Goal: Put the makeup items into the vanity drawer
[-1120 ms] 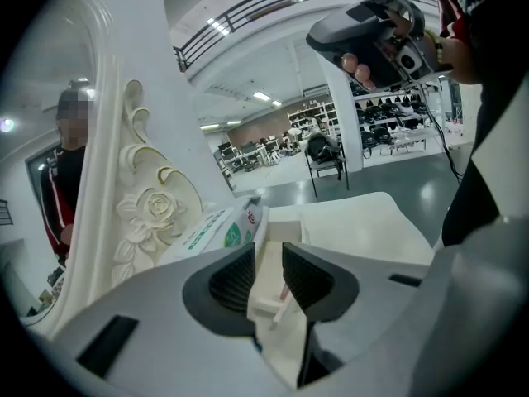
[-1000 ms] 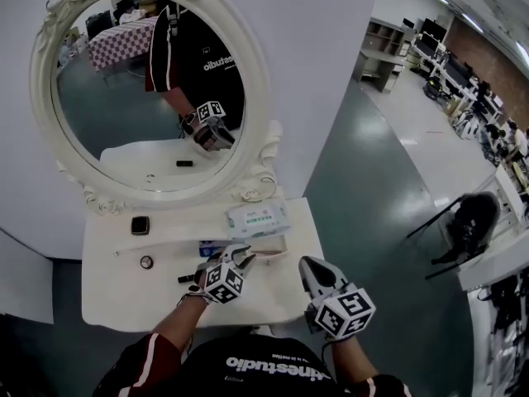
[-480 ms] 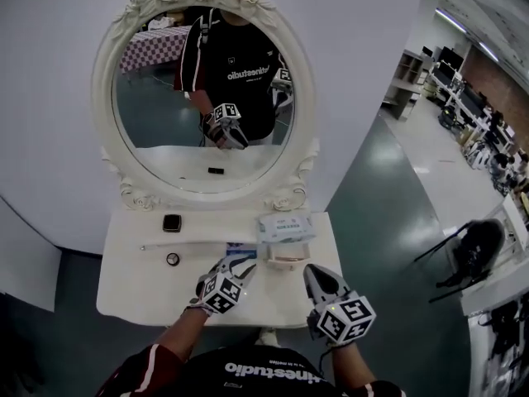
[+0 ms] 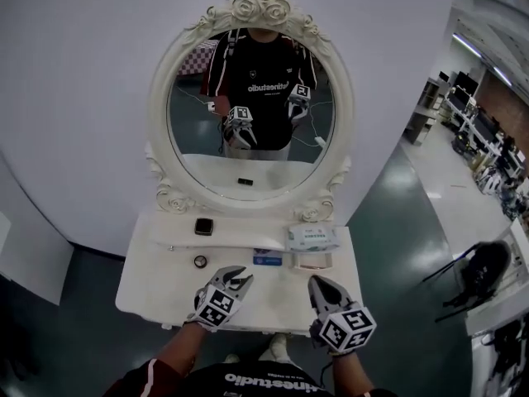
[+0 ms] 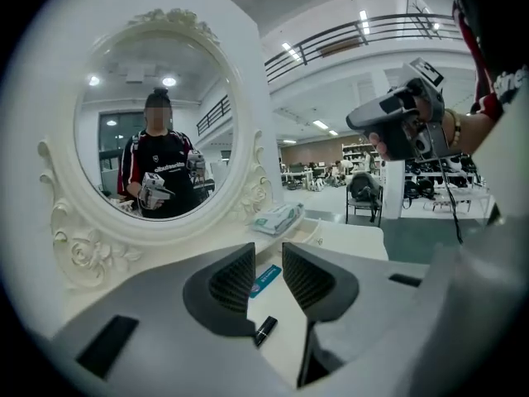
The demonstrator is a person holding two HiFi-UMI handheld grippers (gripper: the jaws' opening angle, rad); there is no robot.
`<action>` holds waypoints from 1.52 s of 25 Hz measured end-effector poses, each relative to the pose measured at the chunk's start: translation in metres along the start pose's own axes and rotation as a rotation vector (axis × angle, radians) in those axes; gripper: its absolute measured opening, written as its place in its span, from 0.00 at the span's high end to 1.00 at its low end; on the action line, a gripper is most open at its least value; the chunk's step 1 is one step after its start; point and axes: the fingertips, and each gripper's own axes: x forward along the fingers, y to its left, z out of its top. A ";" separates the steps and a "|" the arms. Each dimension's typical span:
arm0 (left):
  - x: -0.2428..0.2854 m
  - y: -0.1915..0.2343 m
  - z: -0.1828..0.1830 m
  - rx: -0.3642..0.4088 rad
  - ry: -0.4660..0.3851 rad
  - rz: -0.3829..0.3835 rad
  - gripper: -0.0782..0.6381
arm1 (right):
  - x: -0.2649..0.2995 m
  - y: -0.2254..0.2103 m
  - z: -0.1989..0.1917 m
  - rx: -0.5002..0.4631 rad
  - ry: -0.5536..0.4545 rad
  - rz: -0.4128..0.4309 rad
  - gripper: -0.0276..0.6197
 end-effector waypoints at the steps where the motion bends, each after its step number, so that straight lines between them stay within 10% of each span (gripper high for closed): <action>1: -0.010 0.003 0.002 -0.016 -0.011 0.008 0.75 | 0.000 0.006 -0.001 -0.002 -0.001 -0.001 0.95; 18: -0.150 0.065 0.089 -0.145 -0.344 0.149 0.75 | -0.001 0.044 0.019 -0.062 -0.113 -0.063 0.95; 38: -0.212 0.092 0.109 -0.182 -0.423 0.324 0.88 | 0.002 0.065 0.042 -0.130 -0.174 -0.111 0.95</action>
